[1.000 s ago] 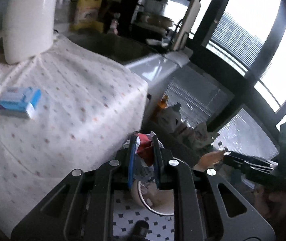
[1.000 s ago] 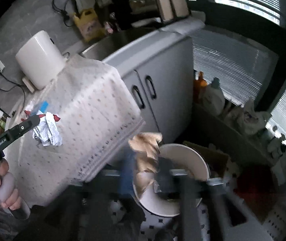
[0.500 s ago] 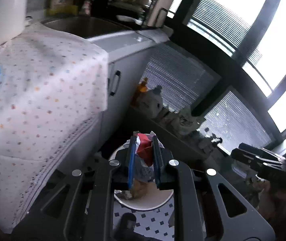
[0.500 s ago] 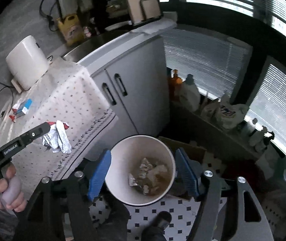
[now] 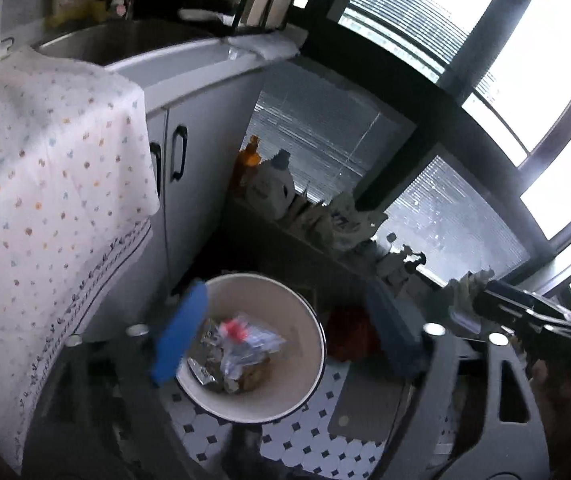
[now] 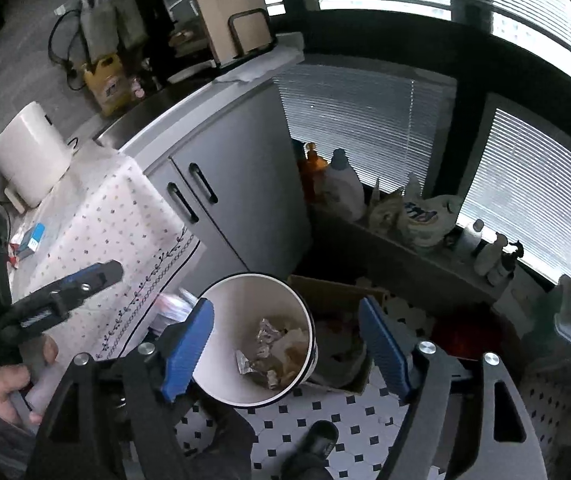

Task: Collect trash
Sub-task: 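Open the right tool to drop the brown paper while the left tool releases the foil wrapper, then bring both tools back over the counter trash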

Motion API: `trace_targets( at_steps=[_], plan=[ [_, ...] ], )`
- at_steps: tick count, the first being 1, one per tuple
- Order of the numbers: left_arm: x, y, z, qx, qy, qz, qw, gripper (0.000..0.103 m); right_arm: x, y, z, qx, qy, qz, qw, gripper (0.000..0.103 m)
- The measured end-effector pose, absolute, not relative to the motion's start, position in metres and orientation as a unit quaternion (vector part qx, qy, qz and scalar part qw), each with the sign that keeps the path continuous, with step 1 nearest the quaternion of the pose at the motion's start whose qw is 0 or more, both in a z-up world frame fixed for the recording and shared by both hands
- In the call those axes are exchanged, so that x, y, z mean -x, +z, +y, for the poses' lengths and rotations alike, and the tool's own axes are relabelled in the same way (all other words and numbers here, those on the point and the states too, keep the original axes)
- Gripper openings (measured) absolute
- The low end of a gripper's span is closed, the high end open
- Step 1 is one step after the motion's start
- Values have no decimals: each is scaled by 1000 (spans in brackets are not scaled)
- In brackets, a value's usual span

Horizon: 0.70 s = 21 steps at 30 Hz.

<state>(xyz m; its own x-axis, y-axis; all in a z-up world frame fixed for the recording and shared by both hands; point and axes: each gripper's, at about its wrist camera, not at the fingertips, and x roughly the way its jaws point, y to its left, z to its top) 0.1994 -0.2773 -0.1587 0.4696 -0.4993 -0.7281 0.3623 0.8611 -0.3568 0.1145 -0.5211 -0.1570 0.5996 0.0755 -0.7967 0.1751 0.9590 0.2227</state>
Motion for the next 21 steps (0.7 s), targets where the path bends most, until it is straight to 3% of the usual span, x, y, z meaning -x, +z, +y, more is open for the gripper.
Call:
trace_targets(
  at_steps=[6,21],
  plan=[
    [-204,-140,-250,84,-225,435,868,97,-125,-149,-503,-141,-7,437,888,79],
    [-187,-107,-119,119,-99,400,904,97,-177,-120,-398,-106,100,417,897,87]
  ],
)
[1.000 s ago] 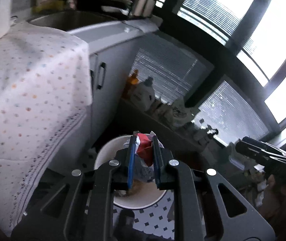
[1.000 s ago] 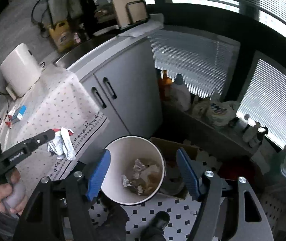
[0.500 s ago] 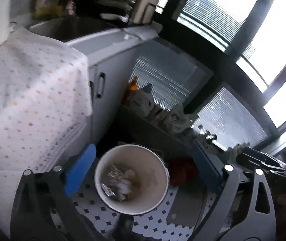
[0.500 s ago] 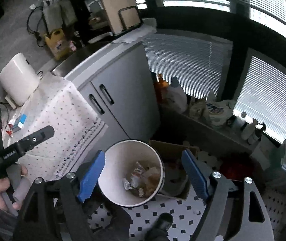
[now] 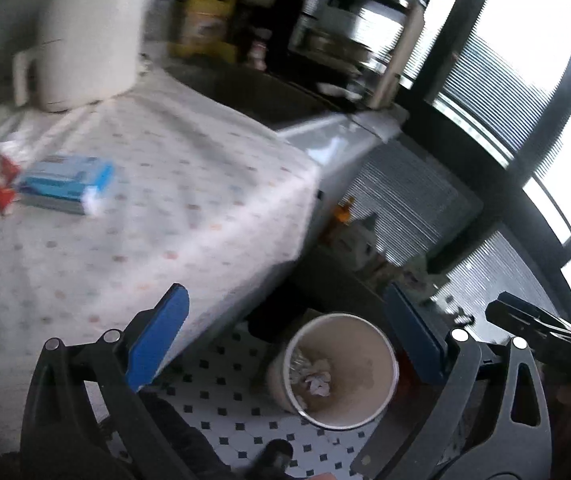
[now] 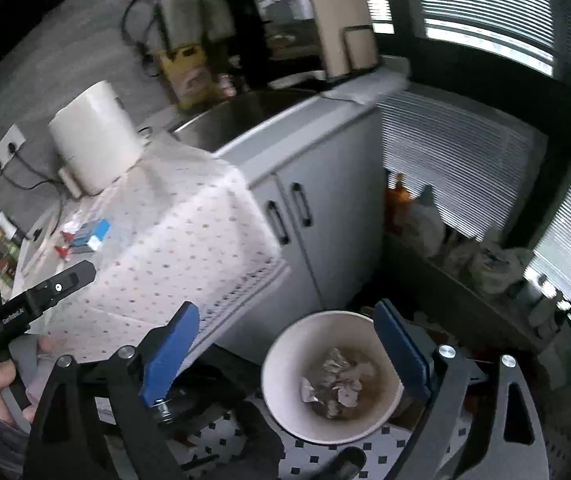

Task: Collect trash
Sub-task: 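Bring both tools back over the counter trash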

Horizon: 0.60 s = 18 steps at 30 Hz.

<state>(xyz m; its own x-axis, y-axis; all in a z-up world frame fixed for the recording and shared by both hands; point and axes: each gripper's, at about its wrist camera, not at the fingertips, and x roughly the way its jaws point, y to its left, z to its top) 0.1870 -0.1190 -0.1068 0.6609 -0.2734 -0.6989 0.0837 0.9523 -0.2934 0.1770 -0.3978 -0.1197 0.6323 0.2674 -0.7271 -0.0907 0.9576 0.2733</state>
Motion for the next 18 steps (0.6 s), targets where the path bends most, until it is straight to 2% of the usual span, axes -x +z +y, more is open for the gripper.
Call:
trace_targets(
  at_steps=[9,18],
  plan=[
    [-168,-91,-31,149,-17,373,916,97,-205,-104,-308,-68,183,407,892,87],
    [-140,-83,55,174,67,348,919,97,-230,-93,-207,-27,271,404,874,79]
  ],
)
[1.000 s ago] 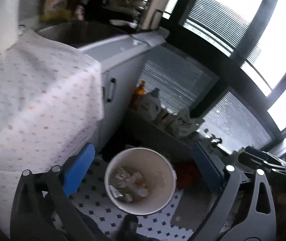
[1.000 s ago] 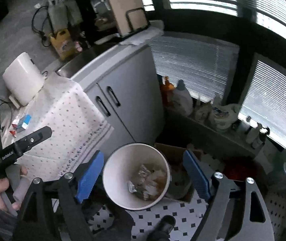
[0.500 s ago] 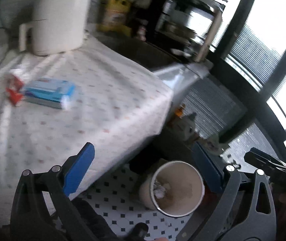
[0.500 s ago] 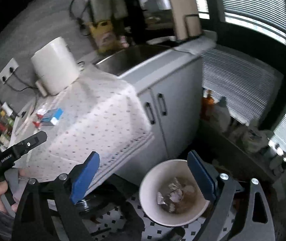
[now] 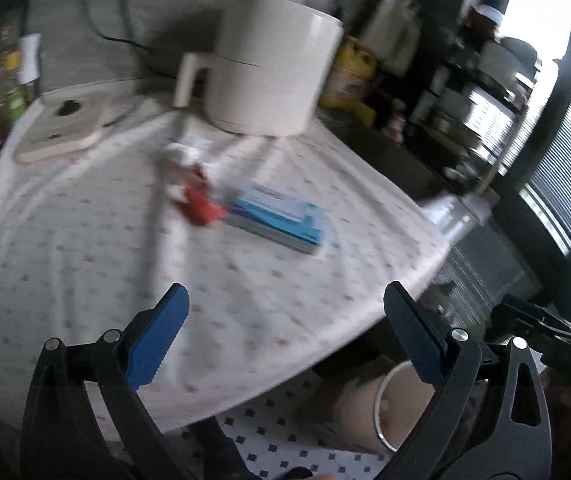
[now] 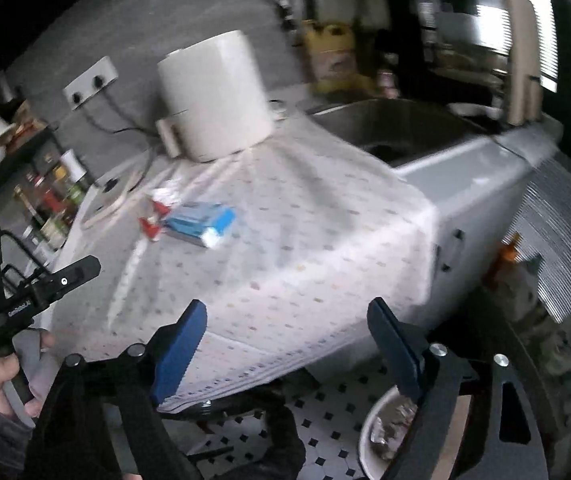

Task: Collect trash
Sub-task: 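Bring both tools back over the counter trash, then grasp the red cardboard piece with the right tool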

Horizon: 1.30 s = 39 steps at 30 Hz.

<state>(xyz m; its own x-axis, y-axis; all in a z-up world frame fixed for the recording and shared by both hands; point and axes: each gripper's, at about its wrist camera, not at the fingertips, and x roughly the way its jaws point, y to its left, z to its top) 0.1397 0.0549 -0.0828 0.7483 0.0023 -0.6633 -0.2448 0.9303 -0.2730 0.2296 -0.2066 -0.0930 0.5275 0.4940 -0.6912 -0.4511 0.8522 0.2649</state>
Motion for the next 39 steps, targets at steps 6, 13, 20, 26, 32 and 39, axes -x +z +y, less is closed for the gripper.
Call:
trace_targets(
  at_steps=[6,13,20,26,32,39],
  plan=[
    [-122,-79,105,191,119,332,916,97,-243,-89,-139,3,325,401,857,71],
    [-108,-79,158,207,168,317,910,97,-260,-87,-68,32,375,396,837,59],
    [-108,-82,201,218,195,305,906,97,-279,-98,6,63,409,406,815,46],
    [-123,-90,234,222,197,306,905,97,-296,-114,51,80,417,419,803,42],
    [-140,-96,255,220,192,312,904,97,-314,-129,80,90,415,432,796,41],
    [-154,-102,271,223,186,320,902,97,-329,-154,109,118,410,453,783,40]
  ],
)
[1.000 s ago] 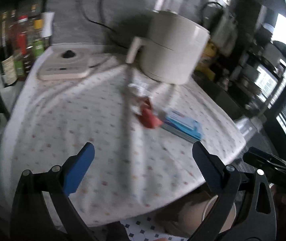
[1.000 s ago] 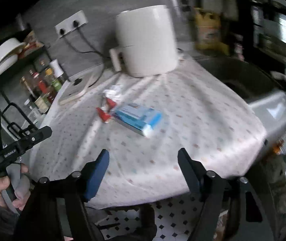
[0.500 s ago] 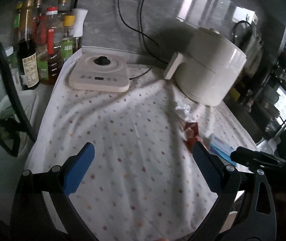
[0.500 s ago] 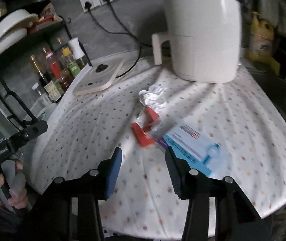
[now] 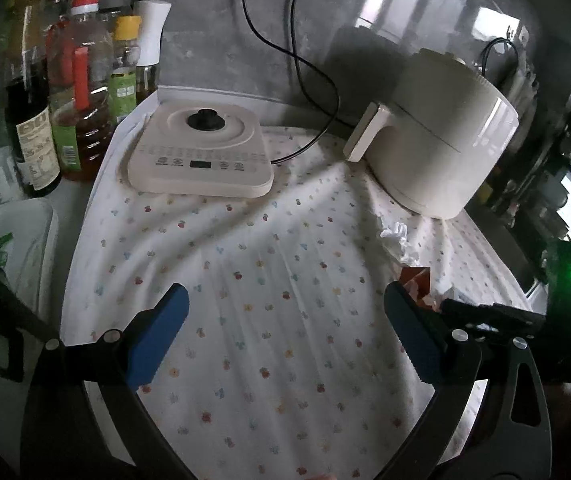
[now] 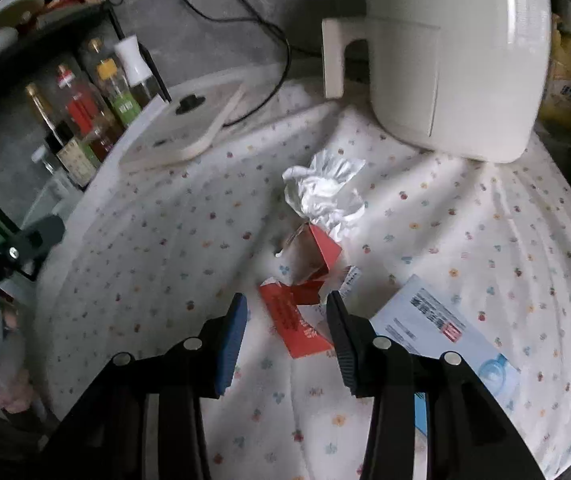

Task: Collect trash
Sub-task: 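Grasp the red cardboard piece with the right tool, then grasp the white tissue with the left tool while the right tool holds the red cardboard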

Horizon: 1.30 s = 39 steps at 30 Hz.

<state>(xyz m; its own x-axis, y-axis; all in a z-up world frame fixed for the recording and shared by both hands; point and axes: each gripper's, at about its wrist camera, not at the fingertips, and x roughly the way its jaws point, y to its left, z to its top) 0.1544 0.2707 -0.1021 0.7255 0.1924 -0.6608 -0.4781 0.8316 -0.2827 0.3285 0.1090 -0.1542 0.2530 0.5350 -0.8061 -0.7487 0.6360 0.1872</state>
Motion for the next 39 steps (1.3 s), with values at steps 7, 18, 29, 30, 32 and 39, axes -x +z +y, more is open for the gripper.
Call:
trace_targets(
  at_steps=[7,18,29,30,32,39],
  plan=[
    [-177,-105,281,225,174,324,902,97,-333,-153,116,112,442,460,762,18],
    [-241,-106,278,213,112,331,912,97,-348,-102,87,67,432,423,794,10],
    [-316,-118,260,205,27,350,914,97,-390,-99,39,30,339,426,838,10],
    [-325,-121,256,204,16,357,911,97,-393,-99,35,27,331,426,842,10],
    [-337,-126,250,194,2,370,909,96,-397,-100,31,22,321,425,846,10],
    [-365,-162,229,156,-24,451,878,42,-399,-101,22,12,300,426,854,10]
  ],
)
